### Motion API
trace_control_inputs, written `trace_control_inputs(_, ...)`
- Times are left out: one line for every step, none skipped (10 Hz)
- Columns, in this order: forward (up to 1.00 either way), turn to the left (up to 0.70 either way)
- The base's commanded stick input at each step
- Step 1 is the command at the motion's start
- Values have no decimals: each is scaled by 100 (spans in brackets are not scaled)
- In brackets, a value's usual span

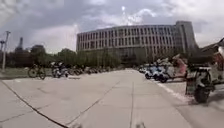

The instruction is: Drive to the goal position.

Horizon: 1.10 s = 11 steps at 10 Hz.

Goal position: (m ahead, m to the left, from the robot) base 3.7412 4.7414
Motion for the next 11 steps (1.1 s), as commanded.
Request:
trace_control_inputs(70,0)
trace_control_inputs(70,0)
trace_control_inputs(70,0)
trace_control_inputs(70,0)
trace_control_inputs(70,0)
trace_control_inputs(70,0)
trace_control_inputs(70,0)
trace_control_inputs(70,0)
trace_control_inputs(70,0)
trace_control_inputs(70,0)
trace_control_inputs(70,0)
